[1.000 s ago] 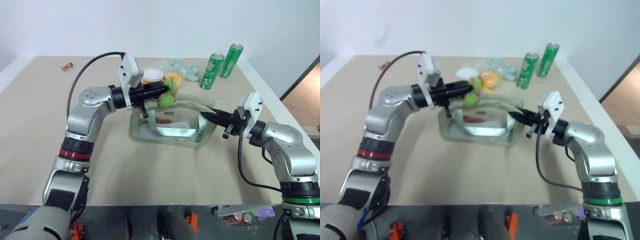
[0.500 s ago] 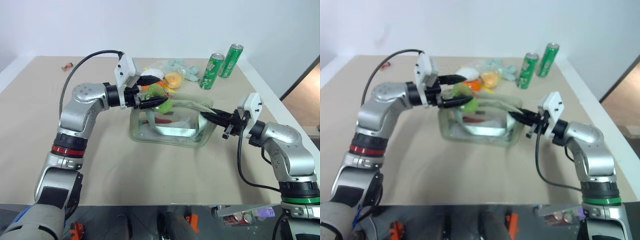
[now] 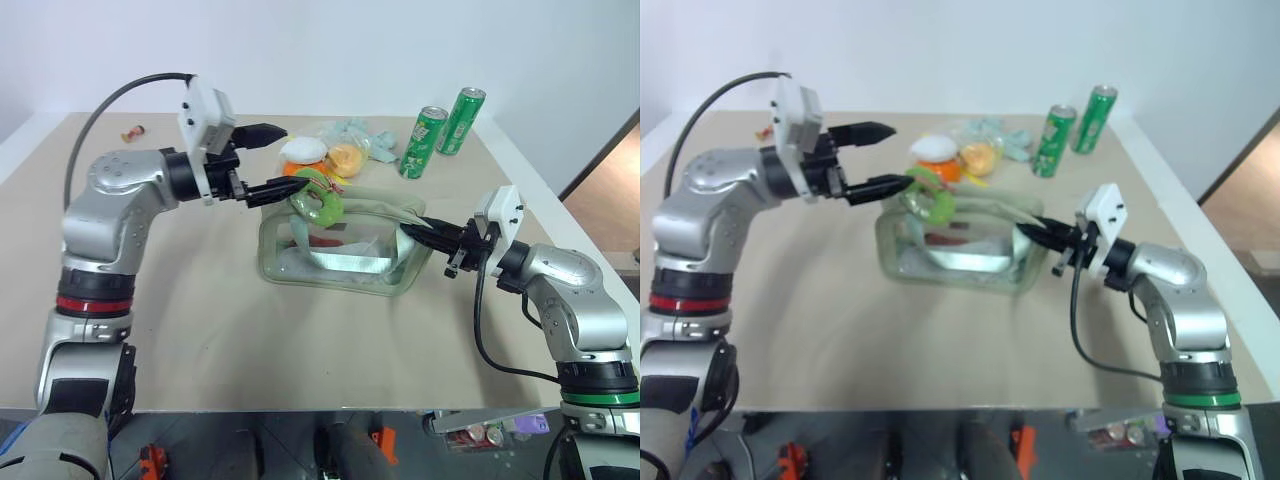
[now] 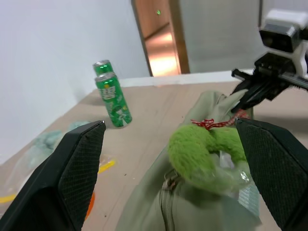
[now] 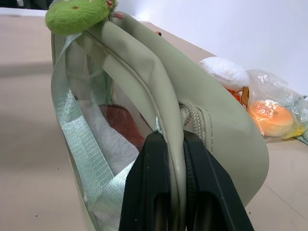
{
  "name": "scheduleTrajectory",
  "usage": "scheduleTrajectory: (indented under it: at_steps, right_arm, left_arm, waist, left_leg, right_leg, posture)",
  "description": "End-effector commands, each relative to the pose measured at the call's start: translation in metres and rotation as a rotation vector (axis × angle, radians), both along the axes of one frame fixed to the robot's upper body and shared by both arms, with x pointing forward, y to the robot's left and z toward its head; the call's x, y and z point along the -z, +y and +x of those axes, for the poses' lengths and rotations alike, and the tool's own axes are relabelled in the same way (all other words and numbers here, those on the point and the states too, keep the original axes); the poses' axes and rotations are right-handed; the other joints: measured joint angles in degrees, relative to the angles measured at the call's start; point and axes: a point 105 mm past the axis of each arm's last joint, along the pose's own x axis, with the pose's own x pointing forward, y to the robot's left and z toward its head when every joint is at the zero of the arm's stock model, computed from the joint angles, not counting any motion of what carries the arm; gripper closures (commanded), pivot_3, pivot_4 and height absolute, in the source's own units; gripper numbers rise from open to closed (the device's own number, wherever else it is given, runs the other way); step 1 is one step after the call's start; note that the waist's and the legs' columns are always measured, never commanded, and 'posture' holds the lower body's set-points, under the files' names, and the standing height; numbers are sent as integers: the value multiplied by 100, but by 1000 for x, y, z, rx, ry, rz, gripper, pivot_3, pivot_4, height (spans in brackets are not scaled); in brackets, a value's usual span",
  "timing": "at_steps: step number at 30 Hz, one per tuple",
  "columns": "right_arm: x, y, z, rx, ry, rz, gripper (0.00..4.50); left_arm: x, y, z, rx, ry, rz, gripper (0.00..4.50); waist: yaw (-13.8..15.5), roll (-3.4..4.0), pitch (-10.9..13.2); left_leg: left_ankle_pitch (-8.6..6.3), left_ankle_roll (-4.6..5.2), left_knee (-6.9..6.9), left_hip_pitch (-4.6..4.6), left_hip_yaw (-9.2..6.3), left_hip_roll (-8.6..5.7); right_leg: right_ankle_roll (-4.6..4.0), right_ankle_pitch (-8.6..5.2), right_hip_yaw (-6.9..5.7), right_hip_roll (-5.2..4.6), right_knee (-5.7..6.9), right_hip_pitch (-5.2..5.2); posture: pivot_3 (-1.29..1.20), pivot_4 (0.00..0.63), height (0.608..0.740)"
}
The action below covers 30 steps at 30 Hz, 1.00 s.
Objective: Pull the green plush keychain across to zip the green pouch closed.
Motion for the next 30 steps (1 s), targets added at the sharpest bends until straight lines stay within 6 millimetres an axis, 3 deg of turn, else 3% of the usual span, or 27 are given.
scheduleTrajectory:
  at_steps: [1, 6, 9, 14, 19, 27, 30]
  right_arm:
    - [-4, -1, 0, -5, -17, -4, 4318]
    - [-4, -1, 1, -13, -14, -6, 4318]
    - [-5, 1, 2, -19, -13, -8, 4318]
    - [-6, 5, 2, -29, -15, -10, 4318]
    - [-7, 5, 1, -27, -18, -14, 4318]
    - [-8, 4, 0, -16, -22, -17, 4318]
    - [-8, 3, -1, -15, -15, -12, 4318]
  left_arm:
    - [-4, 19, -16, -37, 1, -36, 42]
    - [29, 36, -22, -110, 80, 1, 42]
    - [50, 33, -22, -123, 120, -2, 42]
    - [64, 28, -12, -160, 121, -21, 42]
    - [72, 20, -6, -151, 115, -24, 1482]
    - [76, 17, -1, -144, 106, -11, 4281]
    - [75, 15, -1, -130, 96, -5, 4465]
  waist:
    - [-9, 0, 0]
    - [-1, 0, 0]
    - [6, 0, 0]
    - [10, 0, 0]
    - [3, 0, 0]
    - [3, 0, 0]
    - [3, 0, 0]
  left_leg:
    - [0, 0, 0, 3, 0, 1]
    - [0, 0, 0, 10, -1, 3]
    - [0, 0, 2, 12, 0, 2]
    - [1, 1, 8, 11, 1, -1]
    - [0, 1, 7, 11, 1, 4]
    - [0, 1, 5, 11, 2, 5]
    - [1, 1, 6, 11, 2, 5]
  right_leg:
    - [0, 0, 5, -1, 1, 0]
    - [0, 0, 9, -8, 3, 2]
    - [0, 0, 6, -8, 3, 7]
    - [3, 3, 6, -7, 3, 8]
    - [2, 4, 9, -6, 3, 7]
    - [2, 4, 8, -5, 3, 7]
    - [2, 5, 10, -4, 3, 7]
  posture:
    - [0, 150, 740]
    - [0, 150, 740]
    - [0, 150, 740]
    - [0, 150, 740]
    - [0, 150, 740]
    - [0, 150, 740]
    - [0, 150, 740]
